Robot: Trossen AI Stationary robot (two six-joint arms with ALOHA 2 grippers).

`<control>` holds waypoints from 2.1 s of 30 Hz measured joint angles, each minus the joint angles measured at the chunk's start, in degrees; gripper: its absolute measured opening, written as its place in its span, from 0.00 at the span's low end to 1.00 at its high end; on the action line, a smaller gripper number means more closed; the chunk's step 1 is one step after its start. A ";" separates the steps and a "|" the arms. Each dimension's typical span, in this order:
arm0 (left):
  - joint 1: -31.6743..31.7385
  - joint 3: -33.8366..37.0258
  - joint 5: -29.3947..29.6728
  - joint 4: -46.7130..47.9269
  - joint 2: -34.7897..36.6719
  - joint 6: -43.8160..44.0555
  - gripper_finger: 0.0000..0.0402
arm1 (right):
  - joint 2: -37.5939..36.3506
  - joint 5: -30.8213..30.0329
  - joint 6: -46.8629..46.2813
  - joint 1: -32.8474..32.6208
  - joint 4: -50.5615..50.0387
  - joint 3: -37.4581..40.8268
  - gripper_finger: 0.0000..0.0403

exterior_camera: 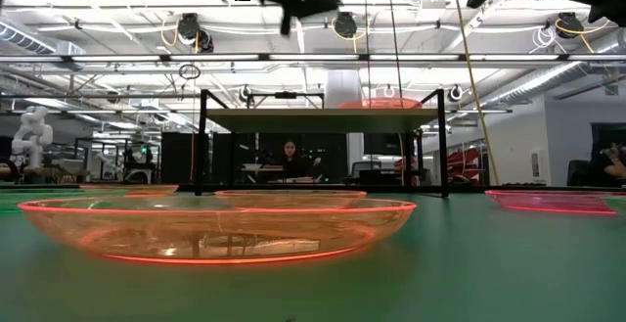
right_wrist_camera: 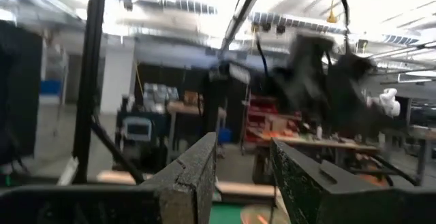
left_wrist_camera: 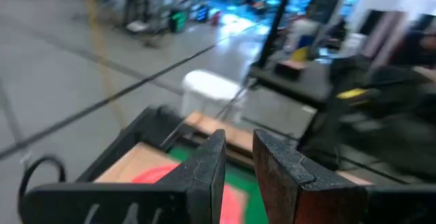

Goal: Place and stack plates onto a shelf
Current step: Stack the pink plate on top of the pink plate on the shelf

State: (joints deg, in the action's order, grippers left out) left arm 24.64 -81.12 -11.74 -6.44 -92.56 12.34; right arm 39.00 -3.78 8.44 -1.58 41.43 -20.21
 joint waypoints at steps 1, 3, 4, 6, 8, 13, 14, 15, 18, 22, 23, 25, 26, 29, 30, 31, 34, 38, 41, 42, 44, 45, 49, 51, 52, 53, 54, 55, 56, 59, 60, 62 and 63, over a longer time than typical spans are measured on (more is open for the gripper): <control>-0.67 0.00 -0.51 1.36 2.06 -1.25 0.20 | 0.02 -1.01 0.44 -0.04 -1.46 0.00 0.30; -2.99 0.88 -0.25 3.25 6.76 -4.73 0.20 | 0.14 -3.23 0.54 -0.04 -4.41 0.00 0.30; -4.52 1.72 0.66 4.71 9.15 -6.88 0.20 | 0.18 -4.20 0.36 -0.04 -5.90 0.02 0.30; -8.15 3.81 4.72 7.03 13.87 -10.95 0.20 | 0.20 -5.37 -0.04 -0.04 -8.41 0.02 0.30; -11.94 7.46 10.81 8.08 18.38 -13.71 0.20 | 0.20 -5.24 0.38 -0.04 -9.93 0.02 0.30; -19.67 20.13 19.38 3.71 27.84 -14.09 0.20 | 0.55 -5.72 3.59 -1.51 -10.80 -0.07 0.30; -20.73 22.89 20.04 2.51 29.33 -13.58 0.20 | 0.91 -6.76 3.89 -2.00 -12.49 -0.65 0.30; -21.63 25.63 20.75 0.82 30.56 -12.99 0.20 | 1.39 -8.43 4.02 -2.41 -15.62 -2.01 0.30; -23.75 33.41 22.29 -6.52 33.10 -11.00 0.20 | 4.93 -14.01 3.10 -3.38 -29.91 -10.19 0.30; -25.47 42.34 22.37 -21.39 33.81 -11.10 0.20 | 12.98 -15.68 1.85 -4.11 -47.32 -22.40 0.30; -25.79 44.24 22.37 -23.91 33.79 -11.28 0.20 | 14.97 -15.66 1.24 -4.37 -51.00 -24.87 0.30; -26.40 47.43 22.46 -26.79 33.79 -11.81 0.20 | 18.67 -15.64 -0.60 -5.09 -57.52 -28.33 0.30; -26.70 48.78 22.54 -27.58 33.79 -11.80 0.20 | 20.26 -15.39 -1.65 -5.51 -60.24 -29.24 0.30; -27.44 52.02 22.52 -29.46 33.76 -10.78 0.20 | 24.27 -10.31 -2.14 -7.06 -66.59 -29.04 0.30; -27.67 52.92 22.50 -30.18 33.75 -10.48 0.20 | 25.72 -8.90 -3.04 -7.74 -68.28 -28.63 0.30; -27.94 53.78 22.50 -30.90 33.76 -10.27 0.20 | 27.04 -8.01 -4.58 -8.34 -69.42 -28.19 0.30; -28.49 55.03 22.48 -31.21 33.75 -10.35 0.20 | 30.30 -9.62 -9.81 -9.90 -70.65 -26.71 0.30; -28.52 55.25 22.48 -31.20 33.75 -10.52 0.20 | 33.96 -12.55 -17.47 -11.85 -70.66 -25.48 0.30; -28.52 55.25 22.48 -31.17 33.75 -10.47 0.20 | 36.18 -12.54 -22.99 -13.49 -70.66 -25.46 0.30; -28.52 55.25 22.46 -31.04 33.75 -10.47 0.20 | 36.78 -12.53 -24.54 -14.15 -71.00 -25.46 0.30; -28.52 55.25 22.45 -30.77 33.75 -10.48 0.20 | 38.08 -12.52 -26.74 -15.54 -71.86 -25.46 0.30; -28.52 55.25 22.44 -30.77 33.75 -10.56 0.20 | 38.72 -12.54 -27.42 -16.24 -72.86 -25.46 0.30; -28.49 55.25 22.44 -30.72 33.75 -11.01 0.20 | 41.13 -12.55 -31.36 -18.23 -74.97 -25.45 0.30; -28.47 55.25 22.44 -30.71 33.75 -11.13 0.20 | 42.25 -12.66 -33.68 -18.93 -75.10 -25.25 0.30; -28.47 55.25 22.44 -30.69 33.75 -11.13 0.20 | 42.75 -12.63 -34.73 -19.31 -75.11 -25.07 0.30; -28.47 55.25 22.43 -30.67 33.75 -11.12 0.20 | 43.17 -12.62 -35.64 -19.63 -75.09 -24.75 0.30; -28.47 55.26 22.42 -30.68 33.75 -11.12 0.20 | 43.60 -12.62 -36.46 -19.97 -75.10 -24.42 0.30; -28.47 55.25 22.41 -30.80 33.75 -11.11 0.20 | 44.05 -12.60 -37.31 -20.16 -75.08 -24.15 0.30; -28.47 55.25 22.40 -30.95 33.75 -11.11 0.20 | 44.39 -12.60 -38.16 -20.35 -75.06 -23.80 0.30; -28.47 55.25 22.37 -30.99 33.75 -11.11 0.20 | 44.63 -12.58 -40.70 -20.93 -74.65 -22.41 0.30; -28.47 55.25 22.37 -30.99 33.75 -11.11 0.20 | 44.63 -12.61 -41.43 -21.05 -74.39 -22.02 0.30; -28.47 55.25 22.37 -31.00 33.75 -11.11 0.20 | 44.62 -12.53 -42.70 -21.07 -74.17 -21.37 0.30; -28.47 55.25 22.37 -31.01 33.75 -11.10 0.20 | 44.56 -12.49 -43.21 -21.05 -74.13 -21.23 0.30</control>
State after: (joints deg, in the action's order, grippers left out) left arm -3.84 -25.87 10.63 -37.45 -58.81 1.24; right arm 83.57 -16.27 -34.77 -22.63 -32.71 -41.44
